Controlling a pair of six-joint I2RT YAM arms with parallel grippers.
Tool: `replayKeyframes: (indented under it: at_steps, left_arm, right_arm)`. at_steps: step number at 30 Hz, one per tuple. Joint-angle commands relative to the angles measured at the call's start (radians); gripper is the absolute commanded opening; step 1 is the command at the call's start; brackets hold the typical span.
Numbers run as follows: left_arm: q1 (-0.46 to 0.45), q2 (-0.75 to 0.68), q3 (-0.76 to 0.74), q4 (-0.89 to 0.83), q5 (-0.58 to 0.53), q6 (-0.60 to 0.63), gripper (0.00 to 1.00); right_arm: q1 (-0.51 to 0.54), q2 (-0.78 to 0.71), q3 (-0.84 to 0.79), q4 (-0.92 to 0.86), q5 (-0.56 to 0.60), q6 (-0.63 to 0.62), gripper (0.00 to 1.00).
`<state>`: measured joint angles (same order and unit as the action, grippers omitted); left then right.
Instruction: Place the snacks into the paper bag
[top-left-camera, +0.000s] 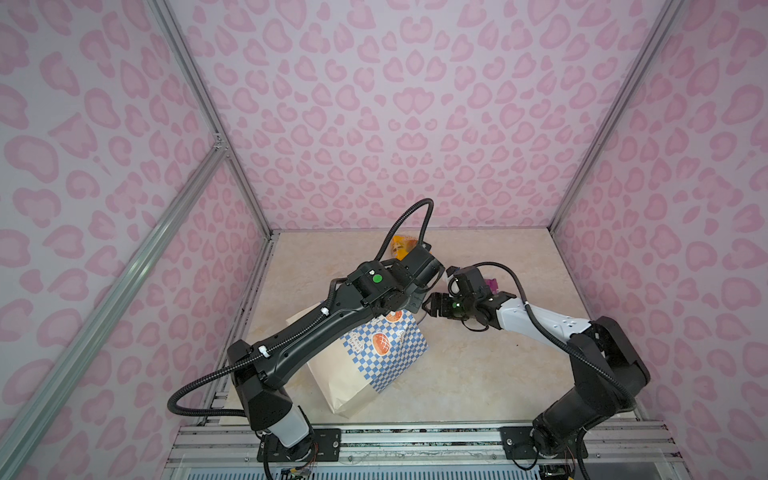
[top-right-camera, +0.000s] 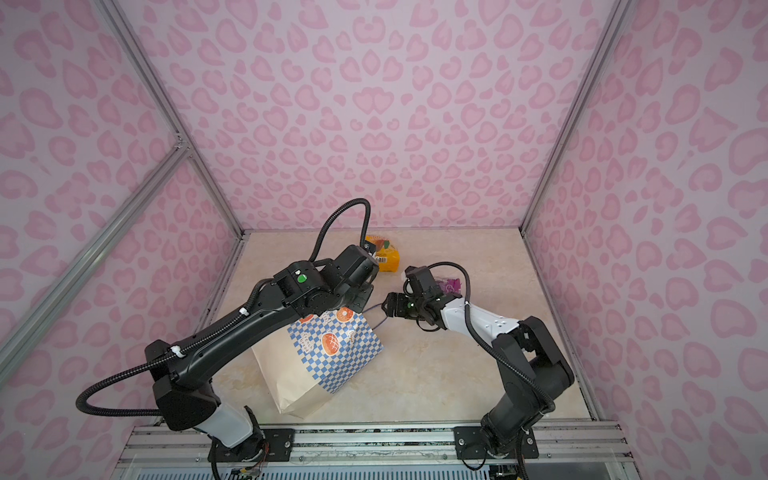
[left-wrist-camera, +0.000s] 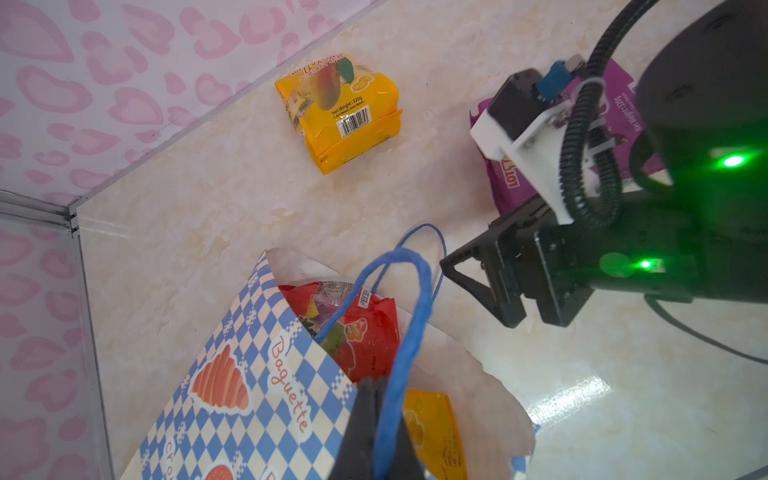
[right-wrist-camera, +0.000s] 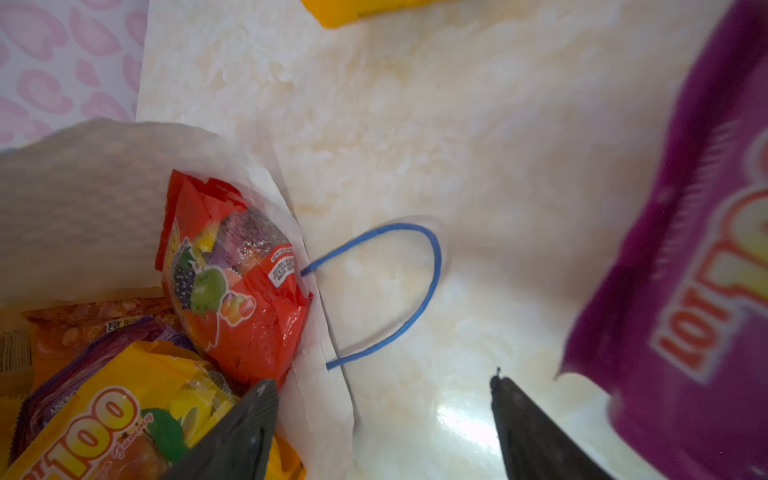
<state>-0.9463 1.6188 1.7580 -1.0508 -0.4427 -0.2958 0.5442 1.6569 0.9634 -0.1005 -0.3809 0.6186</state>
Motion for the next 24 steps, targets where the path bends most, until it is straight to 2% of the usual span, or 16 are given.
replayKeyframes:
  at_steps: [1,4,8,11,16,17,21,24]
  left_arm:
    - [0.001,-0.018,-0.004,0.007,-0.008,-0.018,0.03]
    - [0.001,-0.017,-0.005,0.006,-0.007,-0.021,0.03]
    - [0.001,-0.026,-0.006,0.006,-0.005,-0.023,0.03]
    - [0.001,-0.036,-0.015,0.014,-0.002,-0.027,0.03]
    - [0.001,-0.044,-0.023,0.021,-0.001,-0.034,0.03]
    - [0.001,-0.047,-0.026,0.024,0.000,-0.036,0.03]
    - [0.001,-0.053,-0.035,0.029,-0.007,-0.047,0.03]
    - [0.001,-0.058,-0.039,0.024,-0.036,-0.062,0.03]
  right_arm:
    - [0.004,0.074,-0.006,0.114,-0.073,0.062,0.80]
    - [0.004,0.147,-0.006,0.156,-0.074,0.098,0.77]
    - [-0.002,0.204,-0.008,0.166,-0.015,0.125,0.74]
    - [-0.004,0.245,0.006,0.201,-0.042,0.131,0.72]
    - [-0.002,0.314,0.044,0.276,-0.070,0.170,0.62]
    - [-0.003,0.326,0.051,0.292,-0.067,0.176,0.57]
    - [-0.003,0.352,0.100,0.330,-0.089,0.173,0.24]
    - [-0.006,0.308,0.114,0.335,-0.097,0.157,0.01]
